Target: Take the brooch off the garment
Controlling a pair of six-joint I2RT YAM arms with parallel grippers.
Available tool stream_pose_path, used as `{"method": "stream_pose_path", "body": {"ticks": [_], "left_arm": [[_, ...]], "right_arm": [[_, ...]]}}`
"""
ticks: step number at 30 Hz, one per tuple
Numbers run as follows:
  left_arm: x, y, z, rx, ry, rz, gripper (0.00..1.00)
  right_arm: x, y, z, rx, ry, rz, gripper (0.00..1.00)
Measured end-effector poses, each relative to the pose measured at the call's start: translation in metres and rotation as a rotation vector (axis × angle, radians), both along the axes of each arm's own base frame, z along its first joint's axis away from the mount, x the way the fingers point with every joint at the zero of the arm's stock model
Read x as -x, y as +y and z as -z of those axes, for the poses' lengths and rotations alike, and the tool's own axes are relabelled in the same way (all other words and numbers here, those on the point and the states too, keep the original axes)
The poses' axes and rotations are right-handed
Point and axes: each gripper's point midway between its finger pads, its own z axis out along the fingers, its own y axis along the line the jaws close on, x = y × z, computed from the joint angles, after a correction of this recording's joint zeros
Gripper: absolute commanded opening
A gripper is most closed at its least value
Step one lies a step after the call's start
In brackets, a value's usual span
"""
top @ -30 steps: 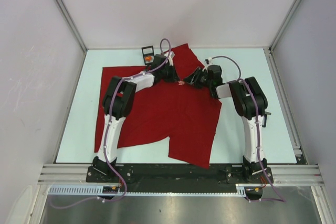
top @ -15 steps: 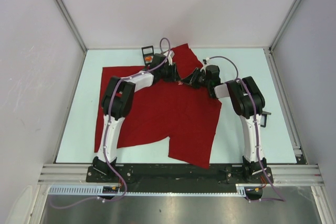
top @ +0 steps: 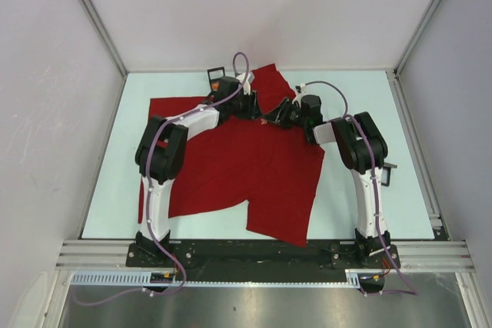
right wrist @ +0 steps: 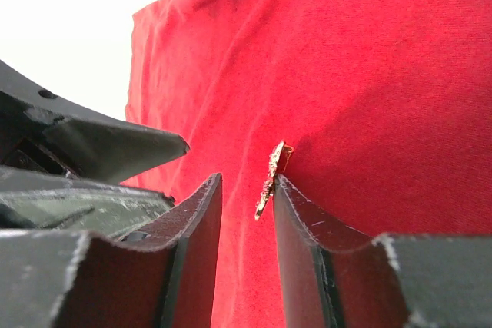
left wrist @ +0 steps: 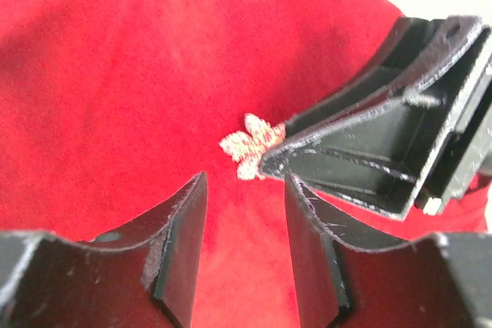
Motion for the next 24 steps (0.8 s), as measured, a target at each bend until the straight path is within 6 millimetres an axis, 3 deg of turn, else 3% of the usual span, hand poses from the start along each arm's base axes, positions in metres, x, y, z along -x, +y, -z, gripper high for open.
{"method": "stream_pose_path", "body": {"ticks": [13, 21, 24], "left_arm": [[0.027, 0.002, 0.022, -0.063, 0.007, 0.019, 0.52], [0.027, -0.005, 0.019, -0.049, -0.003, 0.025, 0.53], [0.021, -0.009, 0.012, -0.035, -0.015, 0.019, 0.48]], "right_arm": [[0.001, 0.006, -0.013, -0.047, -0.03, -0.023, 0.35], [0.001, 0.008, -0.016, -0.078, -0.02, -0.024, 0.36], [0.001, 0.009, -0.019, -0.089, -0.026, -0.026, 0.36]]}}
